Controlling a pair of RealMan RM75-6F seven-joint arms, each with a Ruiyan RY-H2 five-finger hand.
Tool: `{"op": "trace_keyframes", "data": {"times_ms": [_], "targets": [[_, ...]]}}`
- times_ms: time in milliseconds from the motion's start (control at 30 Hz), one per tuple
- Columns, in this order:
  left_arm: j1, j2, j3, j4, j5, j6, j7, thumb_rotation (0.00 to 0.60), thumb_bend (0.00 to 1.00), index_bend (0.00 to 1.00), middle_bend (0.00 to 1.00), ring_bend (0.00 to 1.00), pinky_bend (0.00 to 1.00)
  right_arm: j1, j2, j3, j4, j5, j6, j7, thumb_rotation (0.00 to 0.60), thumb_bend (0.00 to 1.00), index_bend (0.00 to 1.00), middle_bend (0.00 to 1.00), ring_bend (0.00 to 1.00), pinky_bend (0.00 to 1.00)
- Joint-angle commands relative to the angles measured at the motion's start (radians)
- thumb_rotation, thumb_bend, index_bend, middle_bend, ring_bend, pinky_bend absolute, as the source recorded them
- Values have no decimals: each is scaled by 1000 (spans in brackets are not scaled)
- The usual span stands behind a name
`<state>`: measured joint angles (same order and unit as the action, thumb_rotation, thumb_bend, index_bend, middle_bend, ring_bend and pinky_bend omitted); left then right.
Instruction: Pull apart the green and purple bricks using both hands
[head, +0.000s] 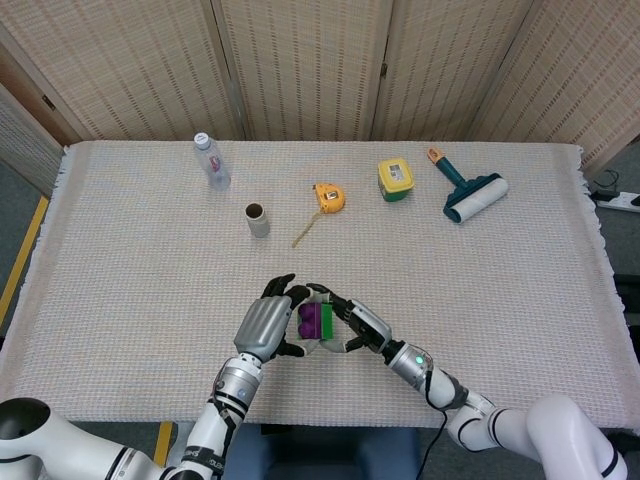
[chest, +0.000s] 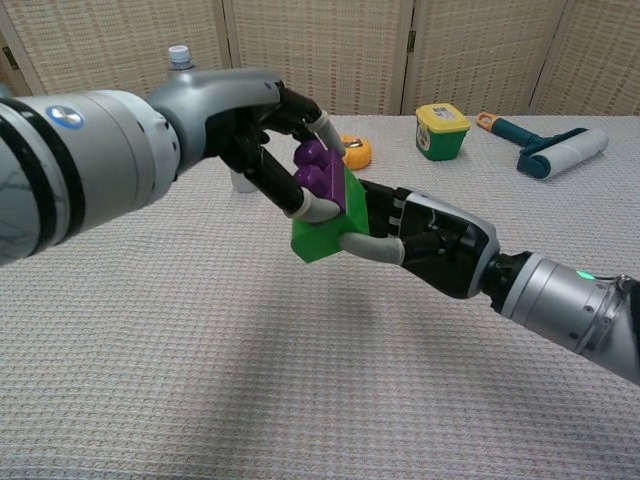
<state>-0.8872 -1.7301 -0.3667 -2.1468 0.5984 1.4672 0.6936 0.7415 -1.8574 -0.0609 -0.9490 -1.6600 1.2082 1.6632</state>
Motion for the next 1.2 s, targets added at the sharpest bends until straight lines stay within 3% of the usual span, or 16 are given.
{"op": "trace_keyframes", "data": {"times_ms": [33,267,667,867,1100,1200], "targets": [[-1,2,2,0,4,-3,-2,600,382,500,298,20,0,-4,-1,5,-8,5,-5,-17,600,367,537,102,92,0],[1,8,3,-4,21,-5,-12,600,381,500,301,24,0,-15,-7,4,-1,10,-15,-53,600,366,626,159,150,0],[-3,20,9,6,69,-6,-9,600,382,501,301,25,0,-42,-21,-13,60,4,-12,-30,600,367,653,170,170,0],[0,31,39,22,126,-14,-6,600,381,501,301,33,0,-71,2,-9,52,18,-15,-301,600,367,664,178,173,0],[32,75,62,34,184,-19,-41,600,382,509,301,33,0,-100,152,19,-64,55,-6,-612,600,367,665,179,173,0],[52,109,70,44,188,-41,-69,600,382,509,301,31,0,-118,270,31,-203,75,2,-767,600,366,666,180,173,0]]}}
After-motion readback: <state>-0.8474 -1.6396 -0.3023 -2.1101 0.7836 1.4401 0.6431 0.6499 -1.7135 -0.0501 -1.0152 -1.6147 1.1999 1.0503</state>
